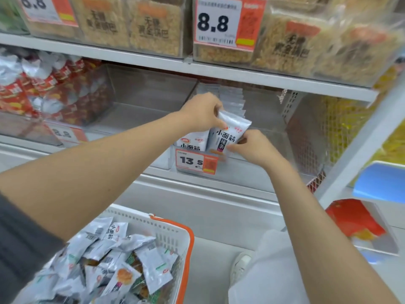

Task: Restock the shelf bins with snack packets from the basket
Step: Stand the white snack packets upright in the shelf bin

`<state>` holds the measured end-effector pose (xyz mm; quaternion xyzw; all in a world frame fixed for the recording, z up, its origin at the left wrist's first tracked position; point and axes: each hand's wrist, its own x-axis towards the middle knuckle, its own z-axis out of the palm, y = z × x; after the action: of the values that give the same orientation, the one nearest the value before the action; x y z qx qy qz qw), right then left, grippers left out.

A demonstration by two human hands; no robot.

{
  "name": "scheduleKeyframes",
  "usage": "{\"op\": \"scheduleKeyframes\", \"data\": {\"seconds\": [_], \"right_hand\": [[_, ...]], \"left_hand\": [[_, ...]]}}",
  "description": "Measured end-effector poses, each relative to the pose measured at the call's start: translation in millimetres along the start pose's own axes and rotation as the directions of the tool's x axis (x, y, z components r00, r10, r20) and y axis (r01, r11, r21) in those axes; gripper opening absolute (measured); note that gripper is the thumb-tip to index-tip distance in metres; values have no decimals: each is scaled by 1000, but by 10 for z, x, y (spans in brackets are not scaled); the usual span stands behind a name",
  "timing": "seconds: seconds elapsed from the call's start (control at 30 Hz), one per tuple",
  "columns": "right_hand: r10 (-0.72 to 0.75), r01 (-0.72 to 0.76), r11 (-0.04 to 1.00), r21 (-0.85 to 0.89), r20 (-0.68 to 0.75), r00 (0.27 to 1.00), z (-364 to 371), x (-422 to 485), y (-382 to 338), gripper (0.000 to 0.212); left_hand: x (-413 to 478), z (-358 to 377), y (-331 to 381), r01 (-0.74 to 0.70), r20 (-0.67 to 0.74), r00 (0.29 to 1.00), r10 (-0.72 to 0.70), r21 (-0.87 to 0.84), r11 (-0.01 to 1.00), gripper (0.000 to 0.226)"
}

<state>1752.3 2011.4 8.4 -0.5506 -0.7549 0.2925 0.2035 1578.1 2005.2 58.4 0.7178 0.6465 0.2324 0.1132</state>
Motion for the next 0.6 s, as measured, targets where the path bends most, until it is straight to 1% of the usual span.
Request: {"op": "scheduleKeyframes", "data": {"seconds": [0.03, 0.1, 0.2, 0.27, 0.37, 0.47, 0.53, 0.6], "right_hand": [[30, -29, 999, -16, 35, 999, 40, 31, 21, 8], [82, -82, 997, 1, 72, 994, 95, 86, 54, 11], [132, -135, 989, 57, 59, 990, 125, 149, 81, 10], [147, -150, 986, 78, 39, 988, 122, 161, 78, 12], [157, -159, 984, 78, 33, 987, 124, 157, 81, 12], [166, -168, 984, 67, 26, 986, 150, 153, 97, 13], [180, -180, 983, 37, 26, 983, 133, 150, 100, 20], [181, -181, 983, -28, 11, 983, 67, 116, 71, 32]], "left_hand": [[-1, 37, -4, -2, 14, 1000, 1, 62, 998, 30], [-21, 92, -9, -13, 14, 1000, 12, 115, 993, 27], [-49, 126, -26, -19, -69, 997, 27, 118, 993, 25], [-66, 129, -48, 0, -126, 992, 15, 121, 993, 22], [-101, 131, -62, 42, -143, 989, -29, 89, 995, 17], [-145, 122, -35, 53, -156, 987, -38, 91, 994, 19], [-165, 108, -22, 47, -148, 988, -33, 88, 995, 22], [-194, 90, -26, 47, -151, 988, -36, 70, 996, 24]]}}
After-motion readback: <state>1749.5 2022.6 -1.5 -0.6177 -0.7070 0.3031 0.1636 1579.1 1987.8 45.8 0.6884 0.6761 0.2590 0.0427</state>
